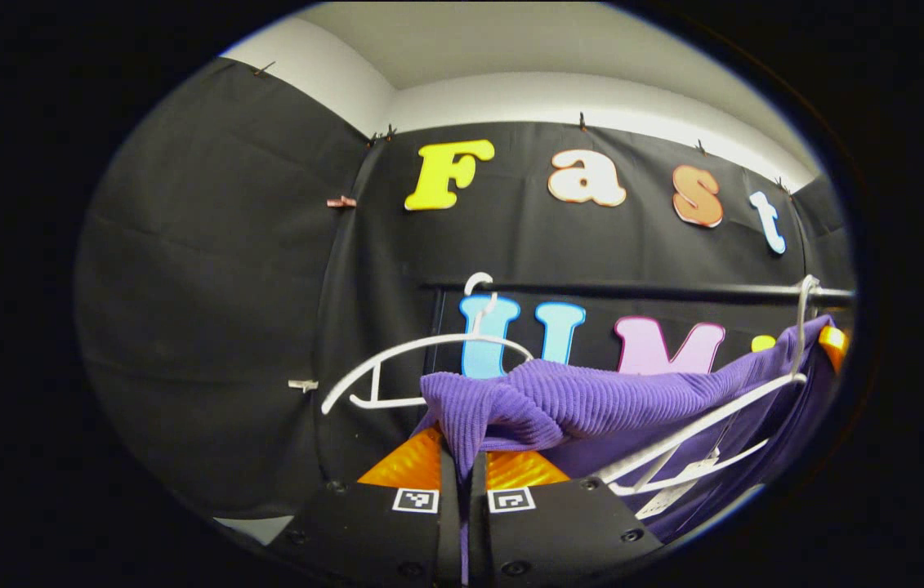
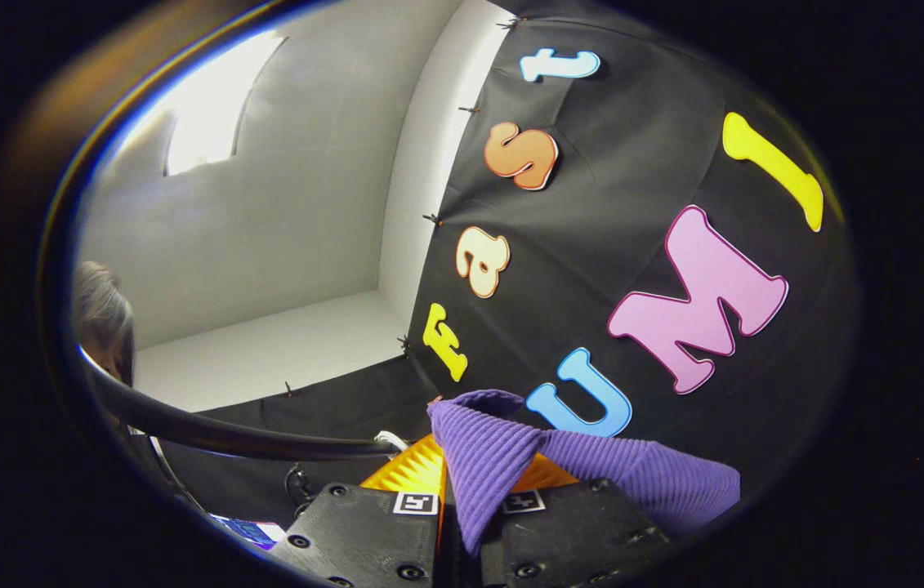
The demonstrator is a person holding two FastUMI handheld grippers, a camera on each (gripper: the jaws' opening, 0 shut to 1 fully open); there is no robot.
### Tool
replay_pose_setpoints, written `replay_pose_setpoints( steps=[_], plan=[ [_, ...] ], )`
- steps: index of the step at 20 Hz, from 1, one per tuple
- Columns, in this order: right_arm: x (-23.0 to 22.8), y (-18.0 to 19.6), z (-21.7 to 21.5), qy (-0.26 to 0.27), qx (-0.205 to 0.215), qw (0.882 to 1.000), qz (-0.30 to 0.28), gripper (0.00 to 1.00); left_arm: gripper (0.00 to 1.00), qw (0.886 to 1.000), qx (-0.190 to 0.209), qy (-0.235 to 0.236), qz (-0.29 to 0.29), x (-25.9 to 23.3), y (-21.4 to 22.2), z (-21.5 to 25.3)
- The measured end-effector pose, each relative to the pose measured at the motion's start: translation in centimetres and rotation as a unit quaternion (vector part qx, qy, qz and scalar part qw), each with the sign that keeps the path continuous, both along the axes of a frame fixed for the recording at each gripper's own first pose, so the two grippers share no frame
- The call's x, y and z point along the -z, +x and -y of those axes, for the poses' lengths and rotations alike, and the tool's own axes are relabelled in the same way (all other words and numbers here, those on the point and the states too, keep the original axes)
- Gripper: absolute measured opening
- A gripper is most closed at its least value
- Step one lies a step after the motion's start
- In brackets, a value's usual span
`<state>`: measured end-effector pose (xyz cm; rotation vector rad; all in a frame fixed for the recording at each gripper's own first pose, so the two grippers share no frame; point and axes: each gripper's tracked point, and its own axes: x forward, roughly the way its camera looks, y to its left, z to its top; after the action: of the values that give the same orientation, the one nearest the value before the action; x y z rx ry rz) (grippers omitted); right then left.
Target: Grasp the clothes on the hanger with both hands and then place them into the laundry hamper below.
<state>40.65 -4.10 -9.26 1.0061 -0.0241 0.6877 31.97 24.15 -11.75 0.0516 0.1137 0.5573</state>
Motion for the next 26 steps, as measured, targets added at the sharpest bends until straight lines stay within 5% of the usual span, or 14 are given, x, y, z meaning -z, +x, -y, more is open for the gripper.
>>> replay_pose_setpoints(
  steps=[3,10,14,17,22,26],
  plan=[
    [0.9,0.4,0.5,-0.009,0.011,1.0,-0.013,0.07,0.08,0.998,0.006,-0.038,-0.04,5.0,1.0,0.1],
    [4.7,2.0,7.4,-0.032,0.112,0.991,-0.071,0.06,0.08,0.991,0.067,-0.085,-0.085,13.2,2.3,7.8],
    [8.6,1.7,11.0,-0.093,0.171,0.974,-0.113,0.05,0.08,0.983,0.11,-0.074,-0.123,17.0,1.2,13.2],
    [13.8,1.1,12.3,-0.171,0.198,0.951,-0.168,0.05,0.07,0.973,0.135,-0.097,-0.157,19.7,0.3,15.9],
    [21.2,-3.2,9.5,-0.306,0.156,0.912,-0.224,0.05,0.08,0.961,0.149,-0.126,-0.195,23.2,-1.1,18.5],
    [23.3,-7.8,3.7,-0.337,0.064,0.907,-0.242,0.06,0.08,0.954,0.155,-0.138,-0.215,24.2,-2.5,19.9]
  ],
)
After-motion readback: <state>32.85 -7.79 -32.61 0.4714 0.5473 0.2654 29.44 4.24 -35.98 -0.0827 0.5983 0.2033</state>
